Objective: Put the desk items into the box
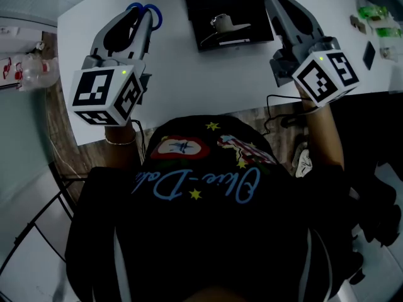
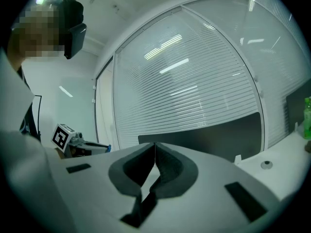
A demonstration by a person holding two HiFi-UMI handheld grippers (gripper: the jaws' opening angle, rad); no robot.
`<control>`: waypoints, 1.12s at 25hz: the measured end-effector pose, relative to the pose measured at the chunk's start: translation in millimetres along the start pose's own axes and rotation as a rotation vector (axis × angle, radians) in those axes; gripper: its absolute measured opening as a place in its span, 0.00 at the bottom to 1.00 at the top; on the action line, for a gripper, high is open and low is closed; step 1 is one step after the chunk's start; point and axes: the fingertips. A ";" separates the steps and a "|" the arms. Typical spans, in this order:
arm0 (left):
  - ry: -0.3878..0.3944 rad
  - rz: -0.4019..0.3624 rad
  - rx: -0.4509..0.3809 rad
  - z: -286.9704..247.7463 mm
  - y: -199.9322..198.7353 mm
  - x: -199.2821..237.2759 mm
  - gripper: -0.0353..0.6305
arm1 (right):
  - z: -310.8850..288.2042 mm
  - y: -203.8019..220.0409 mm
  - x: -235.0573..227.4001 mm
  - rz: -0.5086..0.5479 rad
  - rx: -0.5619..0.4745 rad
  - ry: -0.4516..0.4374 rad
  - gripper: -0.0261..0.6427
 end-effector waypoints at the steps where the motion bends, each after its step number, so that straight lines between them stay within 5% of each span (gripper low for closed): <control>1: 0.010 -0.001 -0.001 -2.3 -0.3 -2.2 0.17 | 2.9 0.3 -1.4 0.000 0.000 0.011 0.06; 28: 0.242 -0.036 -0.008 -43.2 -5.6 -51.7 0.17 | 65.1 9.4 -28.6 -0.043 -0.013 0.268 0.06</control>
Point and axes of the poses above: the fingertips, and each gripper's own axes: z backward along the fingers, x to its left, y out of its underside, and after that the axes turned 7 degrees about z, right-handed
